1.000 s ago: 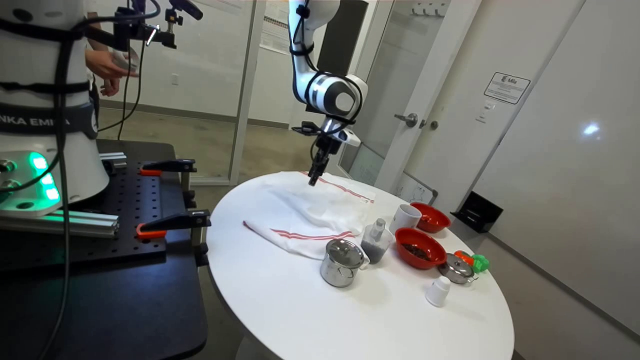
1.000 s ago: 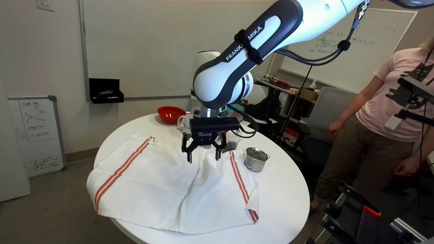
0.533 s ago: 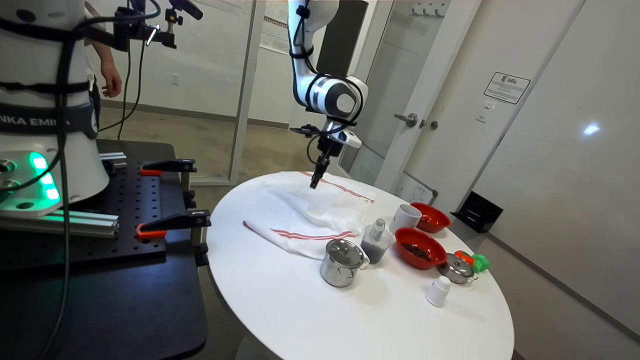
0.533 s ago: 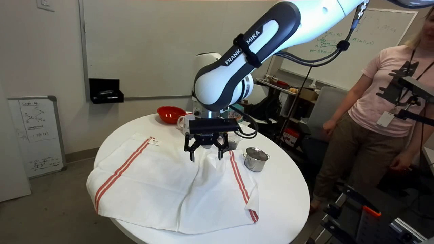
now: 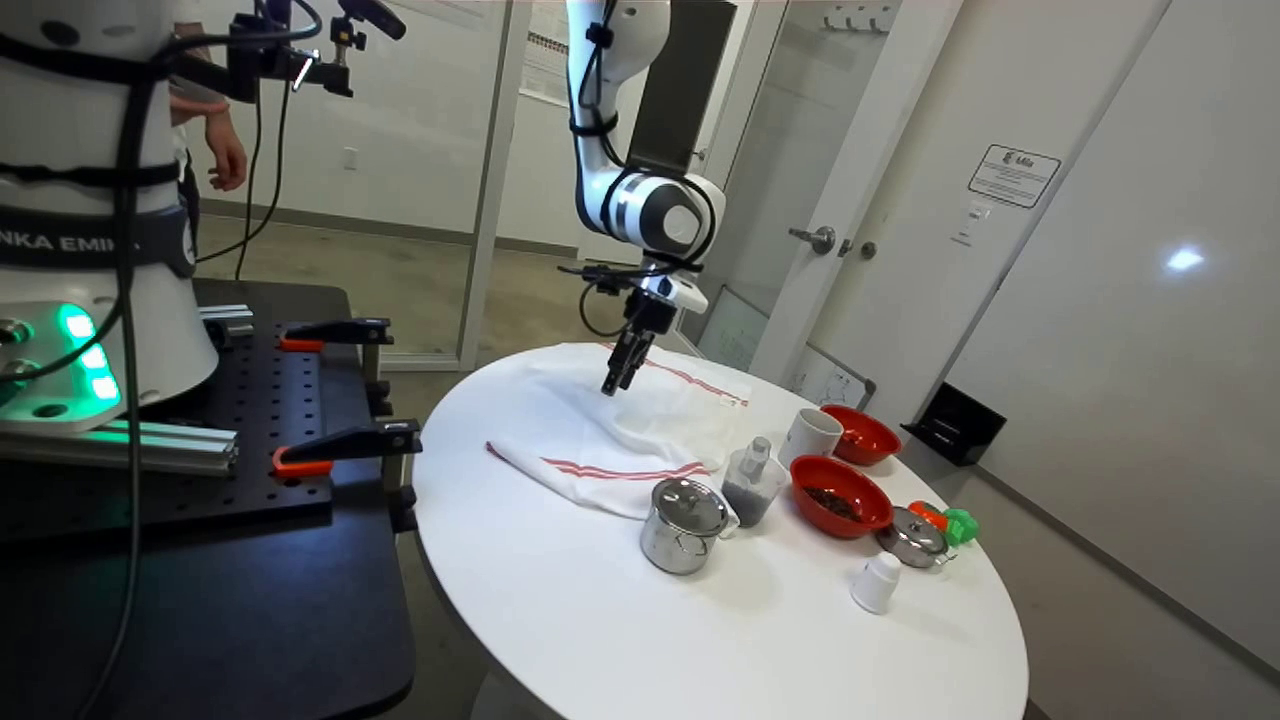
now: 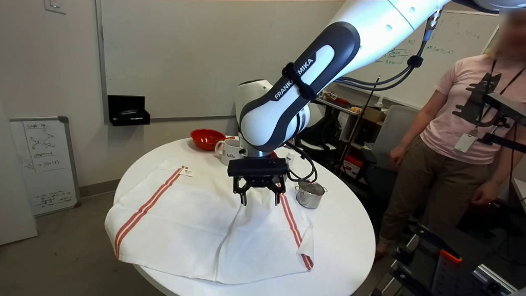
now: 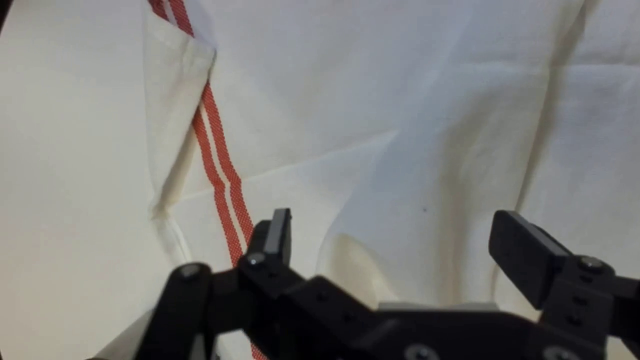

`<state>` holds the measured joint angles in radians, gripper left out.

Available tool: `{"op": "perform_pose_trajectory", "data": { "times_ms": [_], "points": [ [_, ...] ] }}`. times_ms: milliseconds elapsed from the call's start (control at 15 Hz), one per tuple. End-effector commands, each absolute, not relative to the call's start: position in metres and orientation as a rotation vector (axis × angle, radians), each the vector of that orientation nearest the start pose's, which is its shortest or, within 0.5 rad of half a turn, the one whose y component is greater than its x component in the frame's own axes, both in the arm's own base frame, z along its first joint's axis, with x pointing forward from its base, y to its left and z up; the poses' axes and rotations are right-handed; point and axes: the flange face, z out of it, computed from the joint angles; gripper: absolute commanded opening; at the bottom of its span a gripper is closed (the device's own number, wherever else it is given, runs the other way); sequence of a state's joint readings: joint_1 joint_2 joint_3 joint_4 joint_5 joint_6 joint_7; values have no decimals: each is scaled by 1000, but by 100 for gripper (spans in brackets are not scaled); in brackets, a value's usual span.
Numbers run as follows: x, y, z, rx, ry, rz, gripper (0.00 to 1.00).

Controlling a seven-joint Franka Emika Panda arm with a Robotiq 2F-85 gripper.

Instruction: Scrunch up the towel on the table

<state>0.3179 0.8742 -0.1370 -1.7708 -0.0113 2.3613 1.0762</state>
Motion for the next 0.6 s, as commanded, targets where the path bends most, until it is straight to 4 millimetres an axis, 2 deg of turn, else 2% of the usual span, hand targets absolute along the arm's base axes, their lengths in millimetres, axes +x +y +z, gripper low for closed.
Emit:
{"op": "perform_pose_trajectory", "data": {
  "times_ms": [0,267,333,400,533],
  "points": [
    [599,108,33,-3067,1425,271,100],
    [603,101,22,-3038,1420,251,100],
    [606,98,21,-3030,1422,242,75],
    [608,97,20,-3023,1419,233,74],
    [611,96,19,-3009,1426,216,60]
  ]
}}
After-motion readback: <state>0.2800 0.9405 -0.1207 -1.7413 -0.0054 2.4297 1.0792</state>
